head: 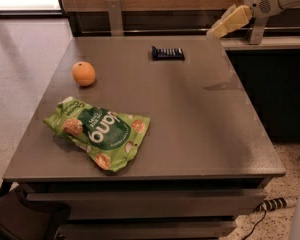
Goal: Move rxbar blueberry near green rice chip bag
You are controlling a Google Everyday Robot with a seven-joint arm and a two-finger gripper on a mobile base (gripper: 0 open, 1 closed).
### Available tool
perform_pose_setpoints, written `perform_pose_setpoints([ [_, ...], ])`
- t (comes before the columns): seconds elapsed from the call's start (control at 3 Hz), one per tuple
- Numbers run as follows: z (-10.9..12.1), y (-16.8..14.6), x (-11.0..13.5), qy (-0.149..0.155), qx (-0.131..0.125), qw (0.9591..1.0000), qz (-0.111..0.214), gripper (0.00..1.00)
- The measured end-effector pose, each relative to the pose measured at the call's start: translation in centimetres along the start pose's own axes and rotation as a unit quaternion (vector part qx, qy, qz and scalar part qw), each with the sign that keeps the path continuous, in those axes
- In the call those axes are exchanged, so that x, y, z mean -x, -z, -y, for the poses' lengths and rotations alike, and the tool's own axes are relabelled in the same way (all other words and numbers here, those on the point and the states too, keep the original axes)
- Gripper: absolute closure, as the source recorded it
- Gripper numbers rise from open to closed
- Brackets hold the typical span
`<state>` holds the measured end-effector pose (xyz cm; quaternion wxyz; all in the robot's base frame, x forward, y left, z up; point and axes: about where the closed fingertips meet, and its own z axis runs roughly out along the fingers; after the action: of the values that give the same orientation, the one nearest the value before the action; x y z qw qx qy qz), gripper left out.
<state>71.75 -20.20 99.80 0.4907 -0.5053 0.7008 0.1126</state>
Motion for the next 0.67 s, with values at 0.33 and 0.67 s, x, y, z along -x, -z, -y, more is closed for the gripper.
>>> perform_pose_setpoints([
  [0.33, 0.1, -2.0, -0.4, -0.001, 0.009, 1.0000, 0.001, 0.00],
  [0.67, -0.1, -5.8, -1.3, -0.007, 0.033, 0.9994, 0.006, 0.00],
])
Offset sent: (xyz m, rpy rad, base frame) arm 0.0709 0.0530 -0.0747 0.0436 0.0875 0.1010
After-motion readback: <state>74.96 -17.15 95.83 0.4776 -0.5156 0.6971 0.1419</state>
